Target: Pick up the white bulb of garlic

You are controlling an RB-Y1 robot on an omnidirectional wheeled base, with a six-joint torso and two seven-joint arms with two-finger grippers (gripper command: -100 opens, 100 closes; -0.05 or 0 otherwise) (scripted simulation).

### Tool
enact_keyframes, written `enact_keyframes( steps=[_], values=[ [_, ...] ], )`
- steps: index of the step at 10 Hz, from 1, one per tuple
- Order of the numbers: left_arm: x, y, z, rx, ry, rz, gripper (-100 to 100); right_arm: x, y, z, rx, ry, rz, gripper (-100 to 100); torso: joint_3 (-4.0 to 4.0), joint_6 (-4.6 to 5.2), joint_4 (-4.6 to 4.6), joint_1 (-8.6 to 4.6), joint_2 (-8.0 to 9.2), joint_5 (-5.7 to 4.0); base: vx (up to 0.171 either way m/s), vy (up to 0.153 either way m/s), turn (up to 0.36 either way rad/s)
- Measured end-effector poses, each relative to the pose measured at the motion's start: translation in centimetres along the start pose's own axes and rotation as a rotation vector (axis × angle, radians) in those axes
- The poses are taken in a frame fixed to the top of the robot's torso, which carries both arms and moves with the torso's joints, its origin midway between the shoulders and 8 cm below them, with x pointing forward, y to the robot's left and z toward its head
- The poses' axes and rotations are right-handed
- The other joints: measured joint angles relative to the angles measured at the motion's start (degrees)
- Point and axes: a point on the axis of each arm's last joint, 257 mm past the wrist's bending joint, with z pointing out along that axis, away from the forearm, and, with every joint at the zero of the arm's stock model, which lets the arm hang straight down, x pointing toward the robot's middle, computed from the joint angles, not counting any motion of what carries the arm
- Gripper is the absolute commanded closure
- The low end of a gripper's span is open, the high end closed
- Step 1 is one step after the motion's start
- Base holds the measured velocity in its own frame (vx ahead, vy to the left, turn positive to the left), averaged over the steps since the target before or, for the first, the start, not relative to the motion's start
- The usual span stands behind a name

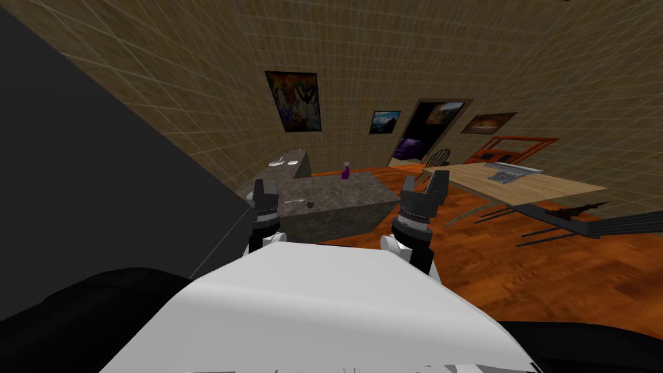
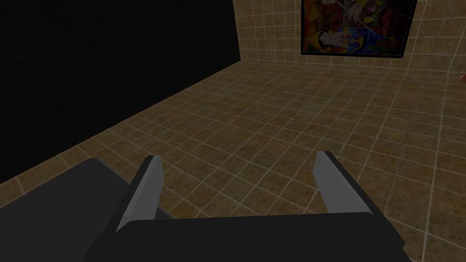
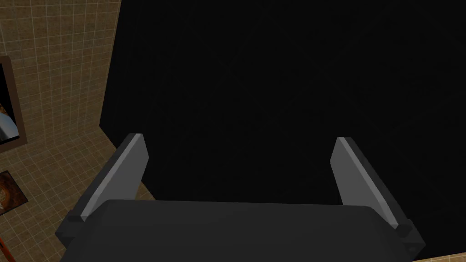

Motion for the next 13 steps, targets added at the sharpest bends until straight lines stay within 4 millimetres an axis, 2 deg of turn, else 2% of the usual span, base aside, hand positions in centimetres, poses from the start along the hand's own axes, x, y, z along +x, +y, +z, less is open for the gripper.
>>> enact_keyframes(
  steps=[3,5,7,13],
  values=[
    [1.4,2.6,0.7,-0.046,0.054,0.005,-100,0.0,0.0,0.0,0.000,0.000,0.000,0,0.09,0.00,0.03,0.24,0.15,0.06,-0.048,0.056,0.047],
    [2.3,5.3,1.5,-0.096,0.090,0.007,-100,0.0,0.0,0.0,0.000,0.000,0.000,0,0.08,0.00,0.03,0.24,0.13,0.06,-0.031,0.047,0.031],
    [3.3,7.0,2.0,-0.133,0.112,0.008,-100,0.0,0.0,0.0,0.000,0.000,0.000,0,0.03,0.00,0.01,0.14,0.05,0.03,-0.020,0.039,0.056],
    [6.0,13.6,3.7,-0.275,0.176,0.005,-100,0.0,0.0,0.0,0.000,0.000,0.000,0,-0.04,0.00,-0.02,0.03,-0.07,0.01,0.008,0.014,0.036]
  ],
)
